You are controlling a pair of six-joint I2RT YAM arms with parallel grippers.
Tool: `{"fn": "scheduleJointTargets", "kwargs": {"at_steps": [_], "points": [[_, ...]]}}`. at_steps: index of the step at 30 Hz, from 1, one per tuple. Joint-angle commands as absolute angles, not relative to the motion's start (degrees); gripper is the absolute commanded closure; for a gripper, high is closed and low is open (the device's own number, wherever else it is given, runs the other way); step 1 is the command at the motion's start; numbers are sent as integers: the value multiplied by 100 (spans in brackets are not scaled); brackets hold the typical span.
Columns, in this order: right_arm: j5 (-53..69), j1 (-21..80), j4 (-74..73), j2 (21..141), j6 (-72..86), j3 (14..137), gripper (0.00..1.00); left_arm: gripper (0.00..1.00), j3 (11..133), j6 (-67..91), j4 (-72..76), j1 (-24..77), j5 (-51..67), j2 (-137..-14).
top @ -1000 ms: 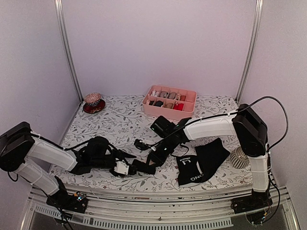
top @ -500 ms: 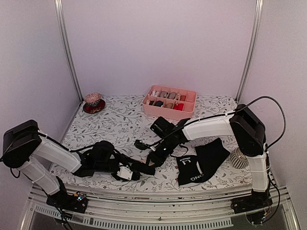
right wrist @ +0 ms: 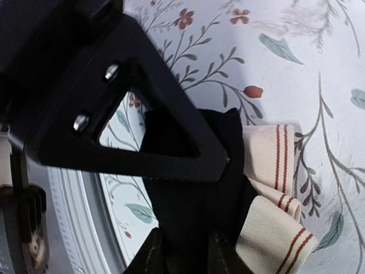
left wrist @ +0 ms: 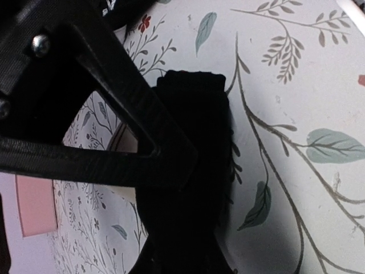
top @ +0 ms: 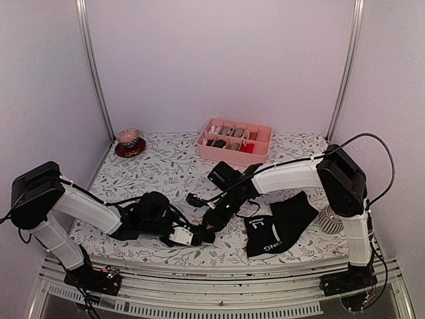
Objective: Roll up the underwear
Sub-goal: Roll the underwear at the center of the board.
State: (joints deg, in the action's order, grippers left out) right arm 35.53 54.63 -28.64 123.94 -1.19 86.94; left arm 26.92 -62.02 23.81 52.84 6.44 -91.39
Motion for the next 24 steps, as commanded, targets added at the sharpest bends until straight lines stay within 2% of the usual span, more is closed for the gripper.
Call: {"fn": "scheduleJointTargets", "kwargs": {"at_steps": [1, 7, 9, 15, 24], "points": [[3043, 5414, -3050, 12411, -141, 8757, 61, 98, 2985, -6104, 1334, 5388, 776, -9237], [2704, 5388, -2930, 11860, -116, 8728, 22, 99, 3323, -6049, 595, 5368, 866, -9381], [2527, 5371, -2888, 11692, -70, 8706, 14, 99, 3415, -6036, 430, 5371, 884, -9463], [2030, 5290, -2874, 11428, -35, 8632, 3, 99, 3541, -5985, 273, 5353, 836, -9591], [2406, 5252, -2845, 11789, -48, 8411, 0, 98, 3627, -5858, 209, 5323, 896, -9558]]}}
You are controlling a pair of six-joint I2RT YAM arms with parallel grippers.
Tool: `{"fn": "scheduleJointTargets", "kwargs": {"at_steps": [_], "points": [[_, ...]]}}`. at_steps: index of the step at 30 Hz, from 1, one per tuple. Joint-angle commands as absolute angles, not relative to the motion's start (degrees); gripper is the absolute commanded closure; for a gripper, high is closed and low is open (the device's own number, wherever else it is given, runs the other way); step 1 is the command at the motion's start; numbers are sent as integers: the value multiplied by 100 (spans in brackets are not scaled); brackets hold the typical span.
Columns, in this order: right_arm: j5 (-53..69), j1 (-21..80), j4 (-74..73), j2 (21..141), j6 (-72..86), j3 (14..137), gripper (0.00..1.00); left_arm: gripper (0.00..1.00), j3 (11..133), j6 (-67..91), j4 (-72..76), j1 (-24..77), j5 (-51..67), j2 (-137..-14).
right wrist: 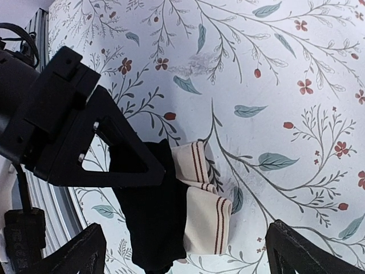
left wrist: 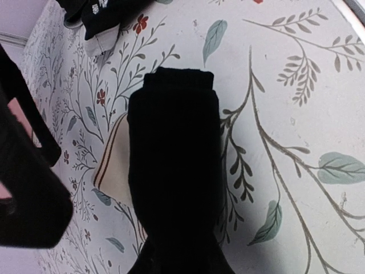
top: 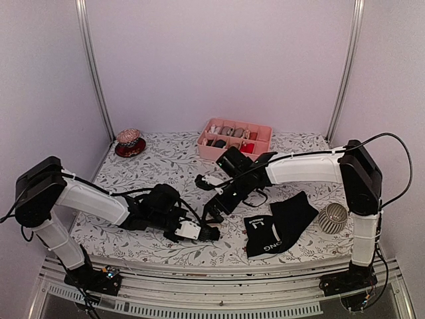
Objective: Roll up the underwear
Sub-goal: Roll the underwear at the center of the board, then pick up the underwear from the center of the board.
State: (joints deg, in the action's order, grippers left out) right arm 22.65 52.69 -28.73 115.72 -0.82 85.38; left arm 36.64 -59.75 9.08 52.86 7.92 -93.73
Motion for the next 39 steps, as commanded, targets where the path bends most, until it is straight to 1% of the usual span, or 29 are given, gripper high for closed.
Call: {"fn": "scheduleJointTargets", "kwargs": {"at_steps": [1, 13, 16, 17, 23, 26, 28, 31, 34, 35, 37, 38, 39], "points": [[2476, 5250, -2825, 11828, -52, 8399, 0, 98, 3636, -5848, 203, 5319, 896, -9564], [2903, 5266, -2757, 12250, -138, 8429, 0, 97, 3698, -5799, 142, 5310, 897, -9631], [2927, 5276, -2808, 12287, -132, 8482, 5, 97, 3710, -5792, 138, 5309, 879, -9666], [2947, 5279, -2864, 12317, -132, 8527, 8, 96, 3721, -5791, 140, 5311, 875, -9674], [3103, 5279, -3084, 12550, -149, 8780, 32, 96, 3740, -5766, 132, 5309, 848, -9720], [3098, 5274, -3119, 12567, -150, 8806, 46, 96, 3735, -5767, 132, 5313, 848, -9724], [3082, 5276, -3135, 12543, -145, 8827, 57, 96, 3738, -5774, 138, 5309, 846, -9738], [3051, 5276, -3178, 12525, -119, 8869, 69, 95, 3740, -5774, 149, 5309, 827, -9762], [2993, 5270, -3263, 12498, -106, 8927, 74, 90, 3735, -5751, 149, 5309, 802, -9750], [2978, 5270, -3281, 12479, -106, 8929, 78, 90, 3735, -5731, 156, 5306, 800, -9730], [2857, 5268, -3329, 12445, -99, 8934, 92, 87, 3728, -5695, 179, 5296, 816, -9672], [2773, 5266, -3359, 12414, -85, 8931, 96, 84, 3727, -5666, 190, 5286, 831, -9627], [2704, 5265, -3384, 12379, -80, 8911, 97, 75, 3720, -5647, 193, 5261, 870, -9563]]}}
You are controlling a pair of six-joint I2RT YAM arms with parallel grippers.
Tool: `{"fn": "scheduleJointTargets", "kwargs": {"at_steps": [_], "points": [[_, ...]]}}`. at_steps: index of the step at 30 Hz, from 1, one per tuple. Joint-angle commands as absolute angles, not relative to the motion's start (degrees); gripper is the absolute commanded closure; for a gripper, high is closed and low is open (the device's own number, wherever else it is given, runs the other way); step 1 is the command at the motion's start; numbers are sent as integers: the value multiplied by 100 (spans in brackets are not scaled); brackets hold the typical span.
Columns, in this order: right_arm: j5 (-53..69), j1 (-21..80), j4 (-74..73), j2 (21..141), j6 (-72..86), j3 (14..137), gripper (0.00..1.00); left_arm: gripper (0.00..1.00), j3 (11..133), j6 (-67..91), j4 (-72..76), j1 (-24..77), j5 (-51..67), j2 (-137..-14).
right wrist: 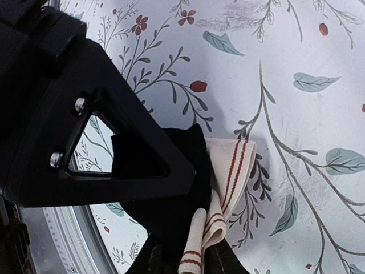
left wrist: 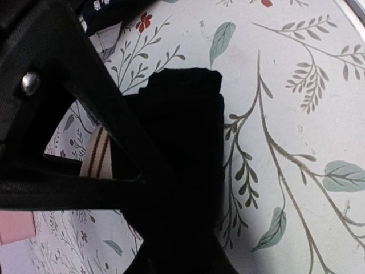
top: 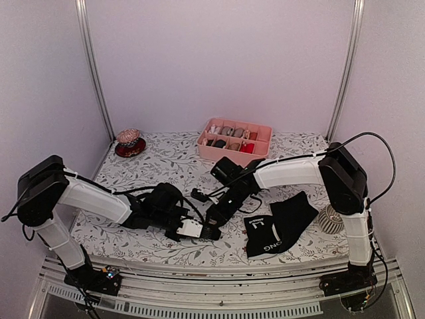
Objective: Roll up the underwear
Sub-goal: Pick up the underwear from the center of the board, then move the storage box to the center of the board.
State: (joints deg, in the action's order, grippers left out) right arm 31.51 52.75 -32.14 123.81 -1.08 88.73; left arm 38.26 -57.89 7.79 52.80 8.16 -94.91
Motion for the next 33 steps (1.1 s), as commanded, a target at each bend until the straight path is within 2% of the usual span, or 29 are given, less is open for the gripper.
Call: {"fn": "scheduleJointTargets", "kwargs": {"at_steps": [1, 4, 8, 10, 16, 24, 33], "points": [[2634, 5267, -3398, 12340, -79, 8893, 97, 64, 3705, -5624, 198, 5237, 909, -9477], [2472, 5269, -3360, 12156, -73, 8790, 97, 36, 3583, -5564, 260, 5096, 1133, -9057], [2015, 5216, -3292, 11878, -2, 8715, 98, 12, 3361, -5375, 548, 4790, 1586, -8254], [1930, 5113, -3265, 11743, 246, 8702, 98, 5, 3188, -5237, 930, 4620, 1752, -7929], [1162, 4828, -3155, 11328, 571, 8676, 98, 1, 2822, -4859, 1858, 4426, 1553, -7567], [-1279, 4503, -2855, 10616, 1093, 8810, 98, 1, 3207, -4423, 2046, 4246, 1084, -8277], [-2231, 3895, -2803, 11218, 1890, 9631, 98, 1, 3514, -4095, 1834, 3985, 1221, -8395]]}}
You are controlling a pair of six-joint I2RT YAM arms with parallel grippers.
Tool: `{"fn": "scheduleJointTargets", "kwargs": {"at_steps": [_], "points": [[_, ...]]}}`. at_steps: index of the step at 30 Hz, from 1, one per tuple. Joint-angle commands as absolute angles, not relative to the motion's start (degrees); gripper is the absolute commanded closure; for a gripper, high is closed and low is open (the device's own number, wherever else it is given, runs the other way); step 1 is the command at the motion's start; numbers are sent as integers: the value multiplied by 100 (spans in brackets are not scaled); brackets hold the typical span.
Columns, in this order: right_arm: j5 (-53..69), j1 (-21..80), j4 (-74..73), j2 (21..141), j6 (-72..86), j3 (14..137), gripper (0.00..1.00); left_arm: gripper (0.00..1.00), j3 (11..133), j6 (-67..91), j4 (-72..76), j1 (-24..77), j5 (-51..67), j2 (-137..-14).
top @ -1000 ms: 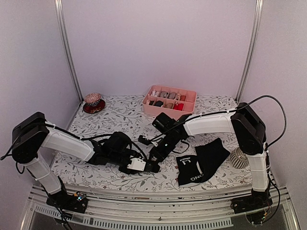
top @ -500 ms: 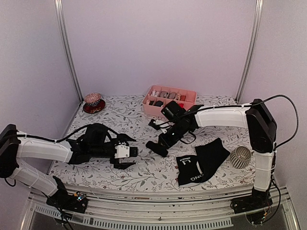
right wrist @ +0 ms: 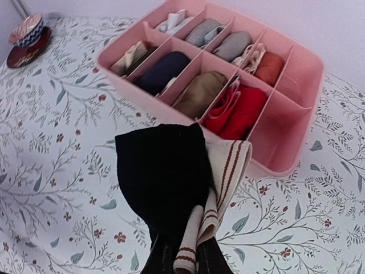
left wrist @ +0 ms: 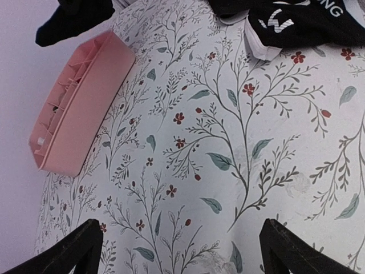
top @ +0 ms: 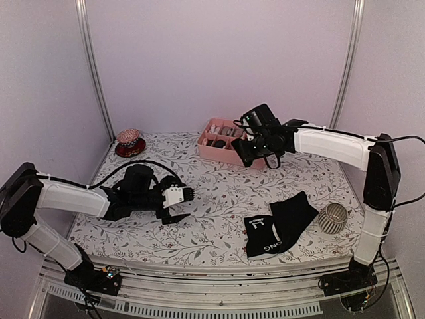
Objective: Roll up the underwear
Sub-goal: Move the storage box to the center of the board.
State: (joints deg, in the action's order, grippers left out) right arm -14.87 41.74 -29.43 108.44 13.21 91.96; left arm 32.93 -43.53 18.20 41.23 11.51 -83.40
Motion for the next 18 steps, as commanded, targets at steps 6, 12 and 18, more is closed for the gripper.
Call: {"fn": "scheduleJointTargets", "kwargs": {"at_steps": [6, 12, 18], "points": [[-2683, 3636, -2812, 11972, 2415, 10496, 98, 1, 3563, -4053, 1872, 3955, 1120, -8564], [-2854, 3482, -2792, 12988, 2378, 11582, 98, 1, 3560, -4026, 1940, 3938, 1024, -8622], [-3162, 3405, -2639, 13811, 2138, 12239, 98, 2, 3542, -4042, 1976, 3920, 1014, -8646]]}}
